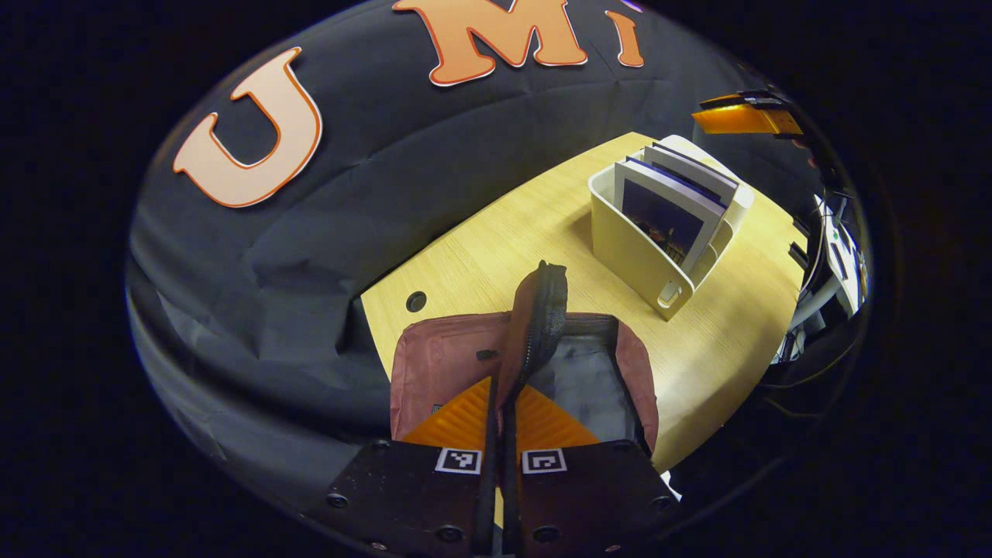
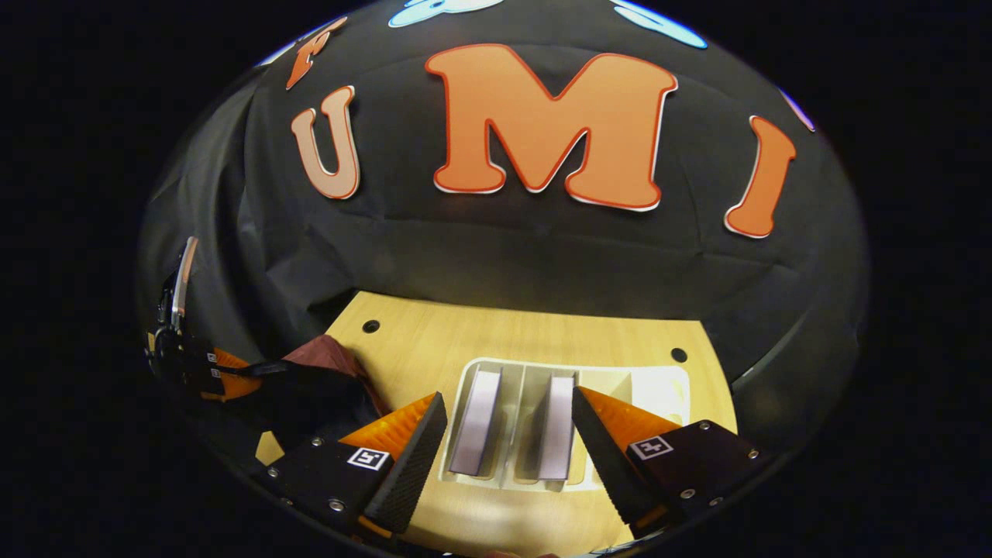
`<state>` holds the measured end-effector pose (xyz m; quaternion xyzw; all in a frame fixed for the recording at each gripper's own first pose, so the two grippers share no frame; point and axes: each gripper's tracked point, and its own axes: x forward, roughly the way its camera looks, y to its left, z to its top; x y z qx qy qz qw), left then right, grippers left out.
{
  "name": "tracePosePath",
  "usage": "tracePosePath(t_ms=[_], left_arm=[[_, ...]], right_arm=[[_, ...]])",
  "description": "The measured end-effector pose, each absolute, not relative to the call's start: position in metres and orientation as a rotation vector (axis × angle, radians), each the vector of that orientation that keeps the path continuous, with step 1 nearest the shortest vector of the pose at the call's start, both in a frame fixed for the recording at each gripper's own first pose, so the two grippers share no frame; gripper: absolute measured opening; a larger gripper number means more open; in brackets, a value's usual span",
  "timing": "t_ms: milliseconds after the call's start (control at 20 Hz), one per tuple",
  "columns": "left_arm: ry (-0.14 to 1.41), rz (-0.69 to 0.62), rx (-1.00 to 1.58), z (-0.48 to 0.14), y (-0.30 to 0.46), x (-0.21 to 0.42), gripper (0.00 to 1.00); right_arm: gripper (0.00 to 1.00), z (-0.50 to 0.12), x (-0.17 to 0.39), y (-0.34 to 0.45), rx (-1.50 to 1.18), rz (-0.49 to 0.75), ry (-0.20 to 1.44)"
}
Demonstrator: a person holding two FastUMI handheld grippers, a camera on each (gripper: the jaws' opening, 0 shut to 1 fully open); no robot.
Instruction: Open the schoolbag, grab two books from the bookshelf and put them into the schoolbag.
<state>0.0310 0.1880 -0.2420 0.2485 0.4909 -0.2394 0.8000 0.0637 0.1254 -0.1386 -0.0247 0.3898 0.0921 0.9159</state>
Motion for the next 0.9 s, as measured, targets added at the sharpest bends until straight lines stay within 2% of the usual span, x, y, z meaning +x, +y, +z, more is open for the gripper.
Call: tracePosePath(t_ms=[650, 900], left_arm=[[1.057, -0.521, 0.506, -0.249, 0.19, 0.033, 0.05], [1.067, -0.521, 0.495, -0.253, 0.187, 0.03, 0.05]], right_arm=[[0.97, -0.247, 0.081, 0.14, -0.097, 0.139, 1.166], [0.86, -0.276, 0.08, 0.14, -0.08, 0.102, 1.27]])
